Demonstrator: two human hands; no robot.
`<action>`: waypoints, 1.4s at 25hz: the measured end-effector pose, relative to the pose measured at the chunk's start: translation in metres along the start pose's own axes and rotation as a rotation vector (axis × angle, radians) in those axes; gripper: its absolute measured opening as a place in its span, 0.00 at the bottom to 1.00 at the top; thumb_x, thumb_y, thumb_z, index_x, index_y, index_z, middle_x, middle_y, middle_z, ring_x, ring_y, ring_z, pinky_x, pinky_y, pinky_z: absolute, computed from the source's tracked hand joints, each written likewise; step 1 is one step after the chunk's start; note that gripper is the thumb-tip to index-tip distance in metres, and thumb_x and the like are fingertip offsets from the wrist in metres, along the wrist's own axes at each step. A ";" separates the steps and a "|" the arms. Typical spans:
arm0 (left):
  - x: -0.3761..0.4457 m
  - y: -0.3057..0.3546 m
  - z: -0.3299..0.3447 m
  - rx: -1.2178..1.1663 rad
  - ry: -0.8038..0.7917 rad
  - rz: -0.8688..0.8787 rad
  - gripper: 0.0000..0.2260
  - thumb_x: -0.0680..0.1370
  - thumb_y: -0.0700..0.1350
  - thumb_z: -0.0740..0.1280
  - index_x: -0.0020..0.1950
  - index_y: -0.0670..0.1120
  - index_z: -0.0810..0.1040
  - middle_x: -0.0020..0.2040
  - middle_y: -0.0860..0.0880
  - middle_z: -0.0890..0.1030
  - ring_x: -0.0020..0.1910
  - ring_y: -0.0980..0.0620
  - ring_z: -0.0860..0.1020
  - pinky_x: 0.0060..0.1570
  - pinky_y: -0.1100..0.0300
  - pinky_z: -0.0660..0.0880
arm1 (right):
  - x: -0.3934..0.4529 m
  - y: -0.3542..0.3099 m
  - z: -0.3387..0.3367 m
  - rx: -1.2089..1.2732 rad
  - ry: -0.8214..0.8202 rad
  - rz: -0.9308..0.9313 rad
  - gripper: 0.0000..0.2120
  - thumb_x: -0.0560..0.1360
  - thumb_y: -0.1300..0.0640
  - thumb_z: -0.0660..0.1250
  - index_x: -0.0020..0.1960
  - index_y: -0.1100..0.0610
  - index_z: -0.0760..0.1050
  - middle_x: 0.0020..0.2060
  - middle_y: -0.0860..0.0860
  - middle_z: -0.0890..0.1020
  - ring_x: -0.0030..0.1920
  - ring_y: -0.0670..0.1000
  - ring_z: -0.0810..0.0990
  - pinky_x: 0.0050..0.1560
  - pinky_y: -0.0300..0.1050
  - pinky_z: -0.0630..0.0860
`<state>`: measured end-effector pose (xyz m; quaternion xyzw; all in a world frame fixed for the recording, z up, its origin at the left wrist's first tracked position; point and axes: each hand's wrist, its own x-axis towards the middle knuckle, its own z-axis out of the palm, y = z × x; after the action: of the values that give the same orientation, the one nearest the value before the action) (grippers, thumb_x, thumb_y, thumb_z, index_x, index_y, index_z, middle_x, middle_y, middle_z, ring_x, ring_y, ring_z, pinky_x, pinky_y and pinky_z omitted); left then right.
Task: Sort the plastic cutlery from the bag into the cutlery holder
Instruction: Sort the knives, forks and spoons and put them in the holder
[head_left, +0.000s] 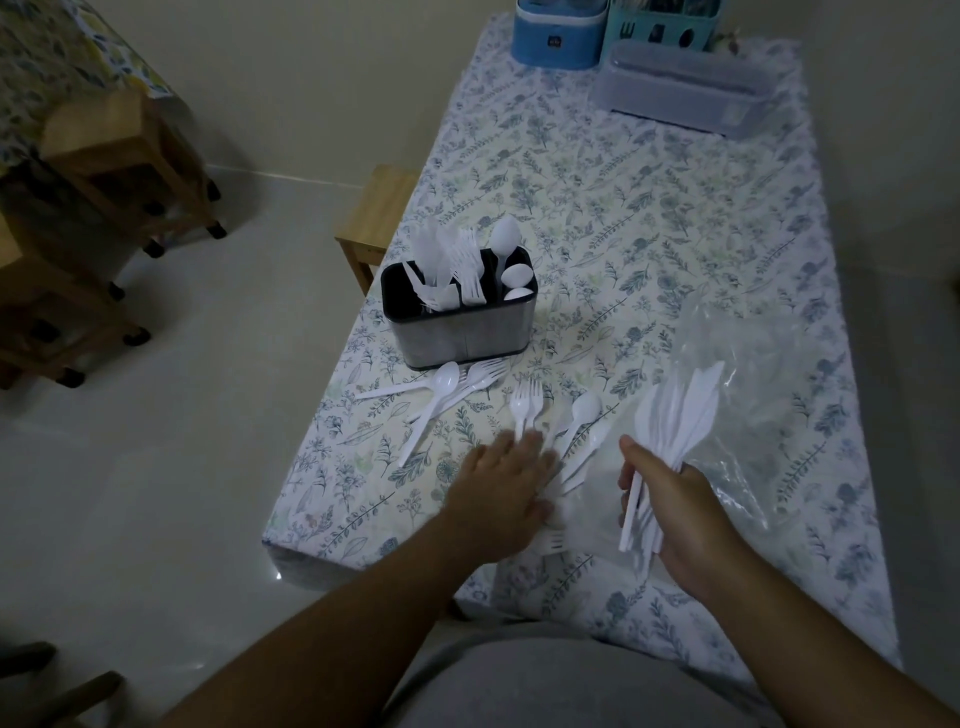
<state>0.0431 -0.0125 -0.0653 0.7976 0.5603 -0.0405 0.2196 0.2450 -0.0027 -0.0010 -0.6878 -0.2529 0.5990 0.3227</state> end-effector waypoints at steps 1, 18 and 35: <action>0.001 -0.003 0.004 0.019 0.006 -0.045 0.29 0.83 0.60 0.50 0.81 0.55 0.44 0.82 0.47 0.42 0.80 0.40 0.42 0.75 0.42 0.44 | 0.001 0.001 -0.005 0.029 0.003 0.018 0.18 0.75 0.47 0.73 0.33 0.57 0.78 0.32 0.54 0.79 0.36 0.56 0.78 0.47 0.53 0.76; -0.015 -0.001 0.024 -0.130 0.089 -0.049 0.32 0.82 0.61 0.50 0.82 0.51 0.43 0.82 0.52 0.42 0.80 0.52 0.37 0.78 0.48 0.43 | -0.003 0.024 -0.020 -0.139 0.037 -0.061 0.11 0.80 0.51 0.69 0.47 0.59 0.79 0.35 0.54 0.81 0.29 0.52 0.75 0.35 0.48 0.74; -0.052 -0.025 0.030 -0.103 0.313 -0.123 0.08 0.74 0.54 0.68 0.47 0.51 0.79 0.47 0.53 0.75 0.49 0.52 0.70 0.47 0.55 0.72 | -0.001 -0.007 0.024 -0.072 -0.117 -0.103 0.05 0.74 0.59 0.75 0.45 0.56 0.79 0.27 0.50 0.71 0.27 0.49 0.68 0.29 0.45 0.70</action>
<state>0.0060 -0.0630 -0.0834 0.7461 0.6367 0.0995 0.1677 0.2213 0.0046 0.0032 -0.6489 -0.3280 0.6112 0.3128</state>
